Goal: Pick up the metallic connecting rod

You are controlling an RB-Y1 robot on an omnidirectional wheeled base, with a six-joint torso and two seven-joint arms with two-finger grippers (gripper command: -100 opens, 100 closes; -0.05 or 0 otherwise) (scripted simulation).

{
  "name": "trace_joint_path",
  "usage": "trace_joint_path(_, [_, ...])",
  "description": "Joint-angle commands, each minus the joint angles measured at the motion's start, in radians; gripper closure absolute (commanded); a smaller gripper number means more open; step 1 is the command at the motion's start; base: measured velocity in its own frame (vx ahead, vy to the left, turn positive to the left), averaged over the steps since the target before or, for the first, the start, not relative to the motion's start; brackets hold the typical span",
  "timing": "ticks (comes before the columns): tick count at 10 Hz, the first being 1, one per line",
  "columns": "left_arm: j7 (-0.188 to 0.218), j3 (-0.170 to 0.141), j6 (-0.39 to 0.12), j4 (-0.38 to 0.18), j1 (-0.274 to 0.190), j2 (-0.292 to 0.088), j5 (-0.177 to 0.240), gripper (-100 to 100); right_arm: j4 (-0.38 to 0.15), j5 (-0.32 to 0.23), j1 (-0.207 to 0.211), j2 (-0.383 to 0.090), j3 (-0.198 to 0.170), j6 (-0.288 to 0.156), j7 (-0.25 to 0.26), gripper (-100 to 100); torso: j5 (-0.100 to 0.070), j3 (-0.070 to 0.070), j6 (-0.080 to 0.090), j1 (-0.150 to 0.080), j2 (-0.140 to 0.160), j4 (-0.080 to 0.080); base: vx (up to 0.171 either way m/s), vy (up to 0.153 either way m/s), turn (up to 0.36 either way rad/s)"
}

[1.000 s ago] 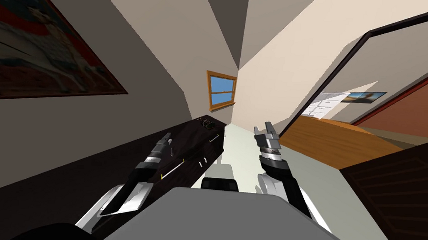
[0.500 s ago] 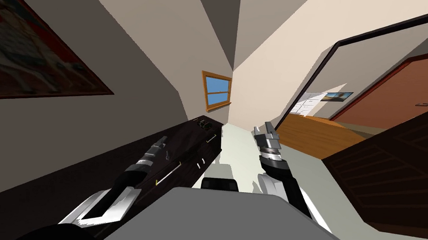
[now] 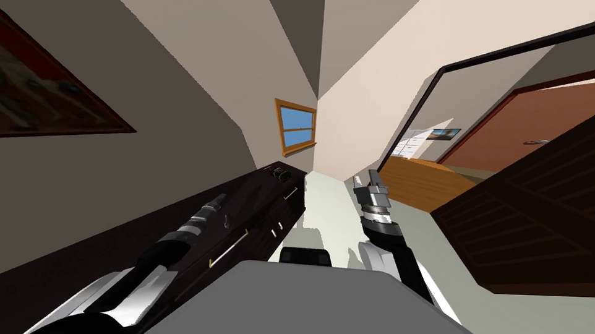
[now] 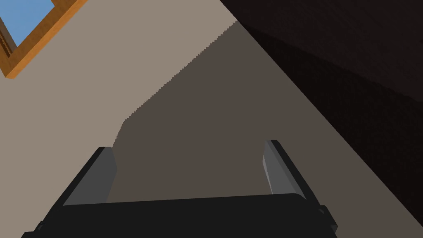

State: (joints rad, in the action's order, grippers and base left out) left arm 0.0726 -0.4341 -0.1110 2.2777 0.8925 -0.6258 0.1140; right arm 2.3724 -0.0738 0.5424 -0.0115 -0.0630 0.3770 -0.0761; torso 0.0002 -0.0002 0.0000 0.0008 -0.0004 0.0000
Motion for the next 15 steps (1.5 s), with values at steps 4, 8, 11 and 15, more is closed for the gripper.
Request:
trace_joint_path(4, [0.004, -0.038, -0.108, -0.002, 0.078, -0.078, 0.049, -100, 0.000, 0.000, 0.000, 0.000, 0.000, 0.000, 0.000, 0, 0.000, 0.000, 0.000, 0.001, 0.000, 0.000, 0.006, 0.014, -0.117])
trace_joint_path(8, [0.010, -0.061, -0.228, 0.004, 0.172, -0.166, 0.118, -100, 0.000, 0.000, 0.000, 0.000, 0.000, 0.000, 0.000, 0, 0.000, 0.000, -0.001, 0.001, -0.001, 0.000, 0.011, 0.018, -0.115])
trace_joint_path(11, [0.015, -0.066, -0.303, 0.010, 0.233, -0.222, 0.167, -100, 0.000, 0.000, 0.000, 0.000, 0.000, 0.000, 0.000, 0, 0.001, -0.001, 0.000, 0.002, -0.001, 0.000, 0.016, 0.031, -0.130])
trace_joint_path(15, [0.023, -0.062, -0.407, 0.021, 0.316, -0.300, 0.242, -100, 0.000, 0.000, 0.000, 0.000, 0.000, 0.000, 0.000, 0, 0.001, -0.001, 0.000, 0.002, -0.002, 0.000, 0.017, 0.027, -0.095])
